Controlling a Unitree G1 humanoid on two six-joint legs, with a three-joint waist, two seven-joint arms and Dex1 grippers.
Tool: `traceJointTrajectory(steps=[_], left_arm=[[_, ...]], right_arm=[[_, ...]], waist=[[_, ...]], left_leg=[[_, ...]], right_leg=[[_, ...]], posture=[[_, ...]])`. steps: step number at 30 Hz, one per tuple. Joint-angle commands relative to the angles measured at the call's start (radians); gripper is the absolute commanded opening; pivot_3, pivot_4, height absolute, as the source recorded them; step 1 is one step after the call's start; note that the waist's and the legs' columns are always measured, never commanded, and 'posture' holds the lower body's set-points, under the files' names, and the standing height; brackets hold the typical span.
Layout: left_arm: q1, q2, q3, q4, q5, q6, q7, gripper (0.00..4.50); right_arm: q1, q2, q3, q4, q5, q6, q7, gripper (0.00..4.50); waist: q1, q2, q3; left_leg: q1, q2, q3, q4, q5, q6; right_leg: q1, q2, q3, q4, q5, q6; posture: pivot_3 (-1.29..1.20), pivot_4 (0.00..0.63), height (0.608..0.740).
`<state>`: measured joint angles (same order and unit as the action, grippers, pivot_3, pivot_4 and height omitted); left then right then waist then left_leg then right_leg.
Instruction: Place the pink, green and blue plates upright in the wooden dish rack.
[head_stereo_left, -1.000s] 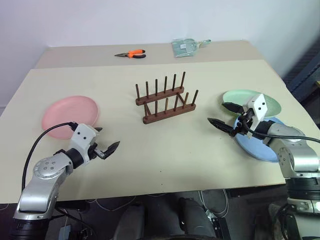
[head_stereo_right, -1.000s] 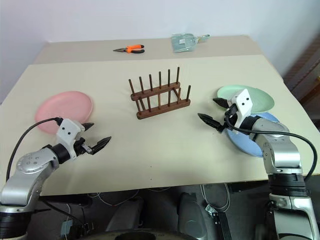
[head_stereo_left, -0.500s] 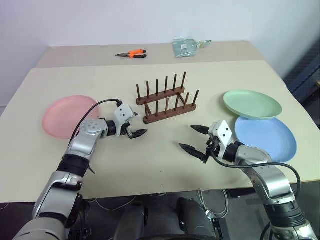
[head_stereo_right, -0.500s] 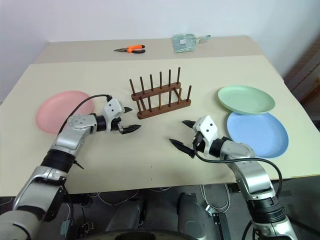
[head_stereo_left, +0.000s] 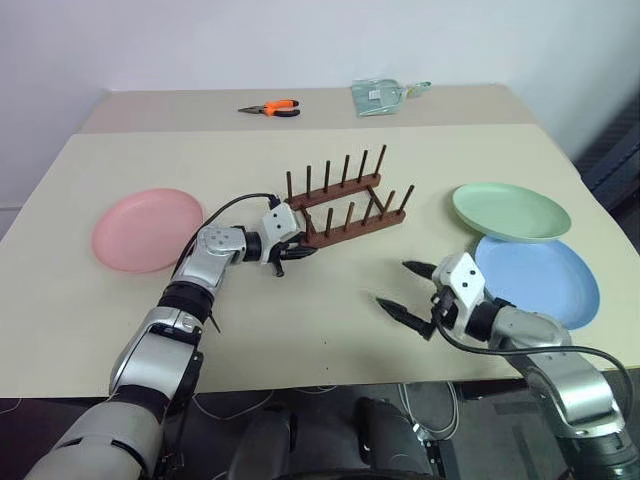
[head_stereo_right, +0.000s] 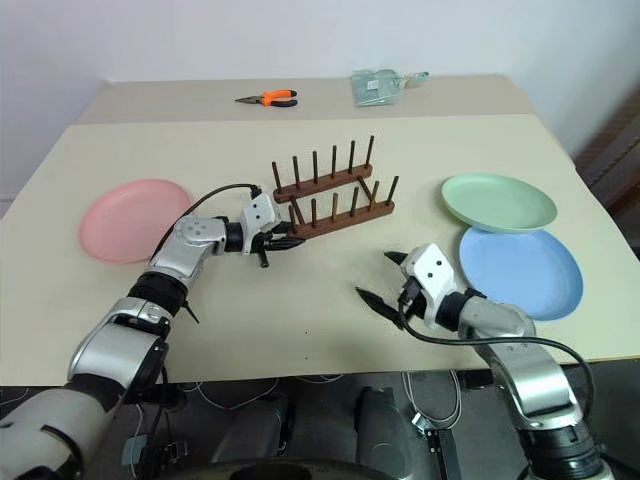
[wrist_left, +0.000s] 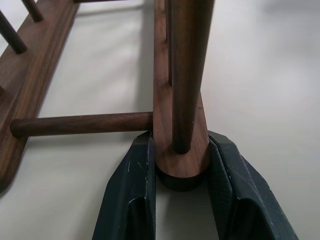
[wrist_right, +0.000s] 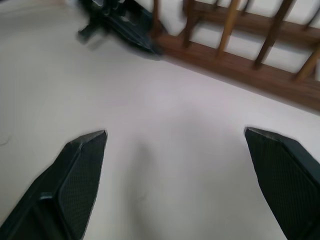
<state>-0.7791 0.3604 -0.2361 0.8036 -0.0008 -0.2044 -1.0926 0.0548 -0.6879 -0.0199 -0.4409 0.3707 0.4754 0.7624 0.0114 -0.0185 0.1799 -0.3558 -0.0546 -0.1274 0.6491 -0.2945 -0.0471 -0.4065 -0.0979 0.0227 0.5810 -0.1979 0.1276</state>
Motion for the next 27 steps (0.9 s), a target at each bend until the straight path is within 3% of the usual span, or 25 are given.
traceJointTrajectory(steps=[1,6,11,13,14,17,20,22,27], left_arm=[[0.037,0.021,-0.049,-0.086,0.013,-0.036,-0.110,0.76],[0.036,0.028,-0.037,-0.113,-0.007,0.006,-0.144,0.76],[0.039,0.043,-0.017,-0.113,0.014,0.063,-0.076,3.04],[0.075,0.077,0.006,-0.170,0.000,0.131,-0.058,4.02],[0.102,0.101,0.016,-0.211,-0.007,0.161,-0.054,4.03],[0.198,0.154,0.049,-0.383,-0.056,0.298,-0.053,3.36],[0.324,0.189,0.053,-0.646,-0.131,0.458,-0.069,1.85],[0.378,0.156,0.039,-0.783,-0.140,0.563,0.007,0.95],[0.440,0.041,-0.024,-0.921,-0.093,0.724,0.186,0.95]], right_arm=[[0.019,-0.049,-0.048,-0.044,0.046,0.025,0.055,4.50],[0.004,-0.057,-0.066,-0.008,0.024,0.003,0.051,4.50],[-0.018,-0.044,-0.068,0.014,-0.014,-0.016,0.008,4.50],[-0.022,-0.047,-0.068,0.031,-0.027,-0.011,-0.004,3.64],[-0.026,-0.047,-0.067,0.042,-0.036,-0.010,-0.013,3.22],[-0.043,-0.042,-0.060,0.083,-0.062,-0.015,-0.034,1.69],[-0.068,-0.042,-0.027,0.136,-0.113,-0.027,-0.056,0.13],[-0.099,-0.037,0.011,0.189,-0.166,-0.051,-0.071,0.00],[-0.213,0.029,0.074,0.334,-0.253,-0.097,-0.131,0.00]], waist=[[0.000,0.000,0.000],[0.001,0.000,0.000],[0.001,0.000,0.000],[-0.002,0.000,0.000],[-0.006,0.000,0.000],[-0.023,0.000,0.000],[-0.029,0.000,0.000],[-0.026,0.000,0.000],[-0.014,-0.001,0.000]], left_leg=[[0.000,0.000,0.000,0.000,0.000,0.000],[0.000,0.000,0.000,0.000,0.000,0.000],[0.000,0.000,0.000,0.000,0.000,0.000],[0.000,0.000,0.000,0.000,0.000,0.000],[0.000,0.000,0.000,0.000,0.000,0.000],[0.001,0.001,0.000,-0.002,0.000,0.000],[0.001,0.001,0.000,-0.002,0.000,0.000],[0.001,0.001,0.000,-0.002,0.000,0.000],[0.000,0.000,-0.001,0.001,0.000,0.000]], right_leg=[[0.000,0.000,0.000,0.000,0.001,-0.001],[0.000,0.000,0.000,0.000,-0.002,0.002],[0.000,0.000,0.000,0.000,-0.001,0.002],[0.000,0.000,0.000,0.000,-0.001,0.002],[0.000,0.000,0.000,0.000,-0.001,0.002],[-0.001,0.000,0.000,0.001,-0.001,0.002],[-0.001,0.000,0.000,0.002,0.000,0.000],[-0.001,0.000,0.000,0.002,-0.001,0.001],[0.000,0.000,0.000,0.001,-0.002,0.001]], posture=[[0.00,0.150,0.740],[0.00,0.150,0.740],[0.00,0.150,0.740],[0.00,0.150,0.740],[0.00,0.150,0.740],[0.00,0.150,0.740],[0.00,0.150,0.740],[0.00,0.150,0.740],[0.00,0.150,0.740]])
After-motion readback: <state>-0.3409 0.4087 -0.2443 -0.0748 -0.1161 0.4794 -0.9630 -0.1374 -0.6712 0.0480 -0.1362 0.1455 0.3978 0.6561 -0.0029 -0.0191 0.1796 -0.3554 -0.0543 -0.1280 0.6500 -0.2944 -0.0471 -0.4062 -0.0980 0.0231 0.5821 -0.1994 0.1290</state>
